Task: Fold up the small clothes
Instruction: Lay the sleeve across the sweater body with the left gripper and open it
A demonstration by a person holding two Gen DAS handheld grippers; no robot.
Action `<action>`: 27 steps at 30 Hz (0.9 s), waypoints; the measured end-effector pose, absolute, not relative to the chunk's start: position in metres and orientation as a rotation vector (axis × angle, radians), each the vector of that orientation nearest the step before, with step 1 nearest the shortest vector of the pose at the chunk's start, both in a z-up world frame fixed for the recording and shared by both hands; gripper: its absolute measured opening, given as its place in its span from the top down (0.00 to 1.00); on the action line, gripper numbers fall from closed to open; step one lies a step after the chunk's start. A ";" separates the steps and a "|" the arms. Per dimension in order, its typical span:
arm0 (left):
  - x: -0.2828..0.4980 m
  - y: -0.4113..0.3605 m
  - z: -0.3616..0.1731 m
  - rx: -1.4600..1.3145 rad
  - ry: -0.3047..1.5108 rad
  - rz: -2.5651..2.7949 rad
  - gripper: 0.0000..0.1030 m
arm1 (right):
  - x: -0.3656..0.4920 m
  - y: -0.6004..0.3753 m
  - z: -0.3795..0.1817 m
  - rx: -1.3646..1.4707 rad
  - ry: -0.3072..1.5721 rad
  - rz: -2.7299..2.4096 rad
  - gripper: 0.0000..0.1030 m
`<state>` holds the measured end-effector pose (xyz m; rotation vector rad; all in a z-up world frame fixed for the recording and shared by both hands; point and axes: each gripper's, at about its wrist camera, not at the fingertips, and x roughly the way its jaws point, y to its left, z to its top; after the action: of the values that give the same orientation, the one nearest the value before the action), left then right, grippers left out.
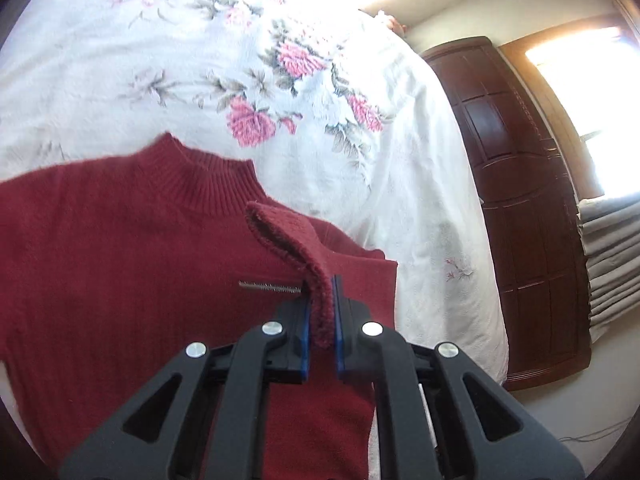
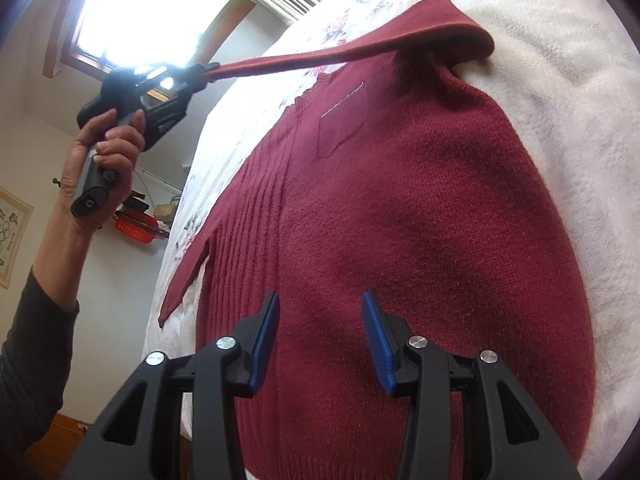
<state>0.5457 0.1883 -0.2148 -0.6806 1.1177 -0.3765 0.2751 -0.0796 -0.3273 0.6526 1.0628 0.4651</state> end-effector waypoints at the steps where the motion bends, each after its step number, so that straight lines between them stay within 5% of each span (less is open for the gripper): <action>1: 0.546 0.196 -0.206 -0.666 1.102 -0.368 0.93 | 0.274 -0.079 -0.327 0.651 1.065 0.465 0.57; 10: 0.537 0.276 -0.191 -0.658 1.074 -0.276 0.94 | 0.277 -0.059 -0.329 0.635 1.082 0.476 0.57; 27: 0.507 0.351 -0.326 -0.740 1.238 -0.103 0.94 | 0.279 -0.051 -0.335 0.636 1.098 0.471 0.57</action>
<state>0.5069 0.3513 -0.3261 -0.7404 1.2379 -0.1035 0.2794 -0.0512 -0.3352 0.6355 1.0983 0.4712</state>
